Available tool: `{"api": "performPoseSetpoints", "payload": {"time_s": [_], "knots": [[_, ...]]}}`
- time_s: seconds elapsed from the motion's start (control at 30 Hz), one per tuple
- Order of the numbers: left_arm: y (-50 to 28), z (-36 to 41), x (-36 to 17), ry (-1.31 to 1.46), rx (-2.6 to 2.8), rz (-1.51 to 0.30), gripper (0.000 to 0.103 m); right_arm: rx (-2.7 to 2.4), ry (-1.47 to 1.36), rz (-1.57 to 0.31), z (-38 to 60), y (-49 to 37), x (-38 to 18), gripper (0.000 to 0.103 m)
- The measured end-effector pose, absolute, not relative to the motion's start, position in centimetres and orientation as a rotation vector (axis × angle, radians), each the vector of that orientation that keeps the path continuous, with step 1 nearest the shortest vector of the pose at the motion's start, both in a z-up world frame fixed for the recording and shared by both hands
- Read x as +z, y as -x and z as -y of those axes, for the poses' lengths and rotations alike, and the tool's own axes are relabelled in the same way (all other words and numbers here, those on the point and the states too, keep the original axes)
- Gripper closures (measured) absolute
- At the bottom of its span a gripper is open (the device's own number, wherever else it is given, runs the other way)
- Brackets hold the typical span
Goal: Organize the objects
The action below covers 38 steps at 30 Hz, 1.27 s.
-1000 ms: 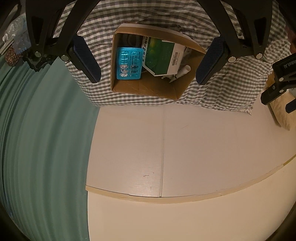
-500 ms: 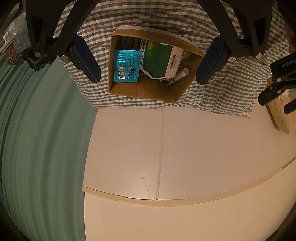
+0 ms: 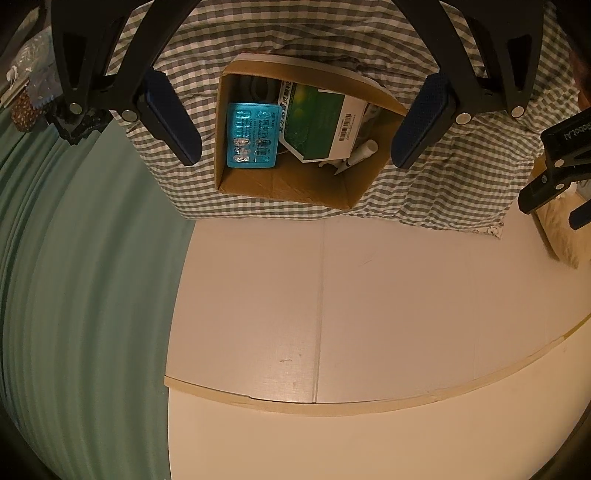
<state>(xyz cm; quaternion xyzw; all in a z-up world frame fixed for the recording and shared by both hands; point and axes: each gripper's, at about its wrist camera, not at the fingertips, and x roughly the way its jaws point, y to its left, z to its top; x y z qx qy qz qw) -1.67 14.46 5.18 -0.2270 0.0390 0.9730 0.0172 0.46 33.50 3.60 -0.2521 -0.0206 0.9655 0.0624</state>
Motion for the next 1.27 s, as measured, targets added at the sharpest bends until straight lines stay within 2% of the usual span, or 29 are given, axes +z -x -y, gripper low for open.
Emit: {"api": "performPoseSetpoints", "payload": {"time_s": [0.2,0.57,1.27], "knots": [[1.4,-14.3,5.4,0.671,2.998,-0.059,0.0,2.912,0.767,0.063,-33.6,-0.4,3.5,0.0],[1.2,-15.0,5.3,0.654,3.007,-0.123,0.0,2.903,0.772,0.059,-33.7,-0.3,3.3,0.0],[1.5,-14.0,4.9,0.675,3.014,-0.095,0.0,2.905,0.788,0.062,-33.9,-0.2,2.9,0.0]]}}
